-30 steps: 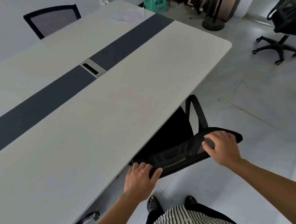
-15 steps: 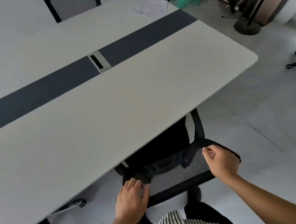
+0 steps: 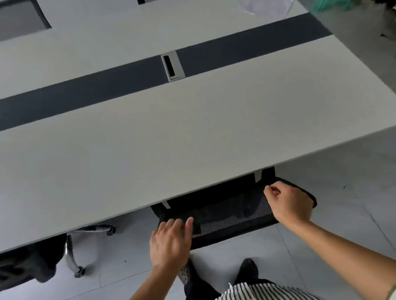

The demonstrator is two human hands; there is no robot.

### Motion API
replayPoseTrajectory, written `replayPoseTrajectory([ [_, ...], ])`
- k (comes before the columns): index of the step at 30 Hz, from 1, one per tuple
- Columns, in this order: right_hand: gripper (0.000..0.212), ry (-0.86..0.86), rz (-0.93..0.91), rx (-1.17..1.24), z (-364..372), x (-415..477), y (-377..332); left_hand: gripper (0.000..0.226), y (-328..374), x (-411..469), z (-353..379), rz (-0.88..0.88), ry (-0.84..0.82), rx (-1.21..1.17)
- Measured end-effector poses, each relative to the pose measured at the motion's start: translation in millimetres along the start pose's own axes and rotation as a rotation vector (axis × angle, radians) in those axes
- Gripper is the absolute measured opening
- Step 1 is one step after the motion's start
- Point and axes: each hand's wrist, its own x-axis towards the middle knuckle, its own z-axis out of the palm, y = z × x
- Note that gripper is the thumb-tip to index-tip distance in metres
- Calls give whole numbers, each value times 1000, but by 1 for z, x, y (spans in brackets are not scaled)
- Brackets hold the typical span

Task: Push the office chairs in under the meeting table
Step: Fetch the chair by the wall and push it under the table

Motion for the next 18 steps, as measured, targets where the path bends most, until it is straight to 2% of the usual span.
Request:
replayPoseTrajectory([
  [5, 26, -50, -3, -13, 2, 10, -6, 48, -1, 8, -4, 18, 48, 19],
  [11, 22, -14, 30, 23, -4, 5, -5, 46, 3, 1, -9, -21, -118, 24],
  [13, 19, 29, -12, 30, -1, -4, -12, 43, -9, 1, -14, -3, -140, -7],
  [18, 18, 192, -113, 34, -8, -47, -2, 30, -18, 19, -23, 170, -272, -15],
])
